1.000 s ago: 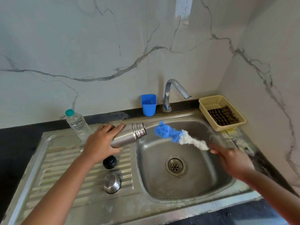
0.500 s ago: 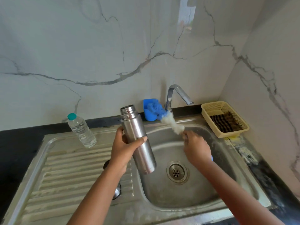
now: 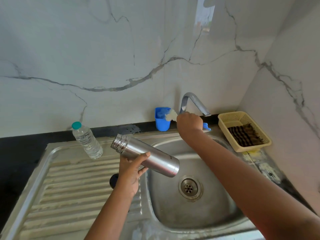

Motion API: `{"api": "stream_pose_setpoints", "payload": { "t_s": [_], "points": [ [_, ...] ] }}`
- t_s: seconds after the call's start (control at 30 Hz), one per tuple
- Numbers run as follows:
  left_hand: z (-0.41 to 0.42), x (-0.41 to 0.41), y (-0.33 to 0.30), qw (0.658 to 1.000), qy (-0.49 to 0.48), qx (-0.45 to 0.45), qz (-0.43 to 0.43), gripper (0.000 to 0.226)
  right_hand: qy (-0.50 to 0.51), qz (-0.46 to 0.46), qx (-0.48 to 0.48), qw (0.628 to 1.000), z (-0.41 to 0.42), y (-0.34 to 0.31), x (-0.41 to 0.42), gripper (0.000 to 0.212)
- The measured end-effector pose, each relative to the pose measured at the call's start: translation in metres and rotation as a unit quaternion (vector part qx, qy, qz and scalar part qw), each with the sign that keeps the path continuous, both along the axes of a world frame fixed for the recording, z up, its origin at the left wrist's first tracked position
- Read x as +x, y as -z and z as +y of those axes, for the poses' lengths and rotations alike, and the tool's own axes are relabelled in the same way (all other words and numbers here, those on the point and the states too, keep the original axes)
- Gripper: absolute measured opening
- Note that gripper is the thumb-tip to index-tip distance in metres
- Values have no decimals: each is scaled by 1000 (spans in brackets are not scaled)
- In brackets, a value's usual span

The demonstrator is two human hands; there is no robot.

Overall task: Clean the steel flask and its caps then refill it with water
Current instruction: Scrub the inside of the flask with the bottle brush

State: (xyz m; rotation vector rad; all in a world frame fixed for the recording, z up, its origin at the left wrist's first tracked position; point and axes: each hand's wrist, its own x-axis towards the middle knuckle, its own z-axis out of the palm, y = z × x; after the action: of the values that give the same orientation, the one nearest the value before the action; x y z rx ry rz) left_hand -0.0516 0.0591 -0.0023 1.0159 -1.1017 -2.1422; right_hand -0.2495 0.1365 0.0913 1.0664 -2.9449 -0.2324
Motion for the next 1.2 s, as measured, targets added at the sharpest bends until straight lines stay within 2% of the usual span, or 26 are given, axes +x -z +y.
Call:
{"api": "stream_pose_setpoints", "payload": {
  "t_s": [0.2, 0.37, 0.43, 0.5, 0.57, 0.63, 0.7, 0.8, 0.93, 1.07, 1.1, 1.2],
  "points": [
    [4, 3, -1, 1000, -24, -1, -1, 92, 32, -11, -59, 998, 28, 3, -4, 29],
    [7, 5, -1, 999, -23, 25, 27, 85, 60, -29, -110, 992, 48, 0, -2, 28],
    [7, 6, -1, 998, -26, 47, 36, 81, 60, -32, -105, 992, 47, -1, -1, 28],
    [8, 6, -3, 996, -31, 70, 34, 87, 51, -28, -78, 995, 41, -4, 0, 27],
    [11, 6, -4, 996, -39, 73, 30, 79, 37, -21, -47, 998, 31, -6, -1, 27],
    [13, 7, -4, 997, -43, 58, 28, 63, 20, -11, -27, 999, 19, -7, -4, 27],
    [15, 7, -4, 998, -42, 35, 24, 58, 2, -7, -6, 1000, 9, -7, -8, 24],
    [20, 9, -5, 999, -47, -23, 11, 71, -6, -10, -1, 1000, 0, -6, -13, 23],
    [22, 14, -9, 996, -52, -69, 0, 81, 29, -15, -49, 998, 11, -13, -14, 28],
    [19, 20, -13, 991, -63, -114, -29, 52, 59, -10, -114, 992, 41, -6, -1, 26],
    [19, 20, -15, 989, -72, -123, -31, 51, 59, -18, -125, 990, 47, 0, 2, 26],
    [20, 19, -19, 987, -86, -132, -33, 70, 65, -52, -140, 987, 60, 19, 11, 29]
  ]
}}
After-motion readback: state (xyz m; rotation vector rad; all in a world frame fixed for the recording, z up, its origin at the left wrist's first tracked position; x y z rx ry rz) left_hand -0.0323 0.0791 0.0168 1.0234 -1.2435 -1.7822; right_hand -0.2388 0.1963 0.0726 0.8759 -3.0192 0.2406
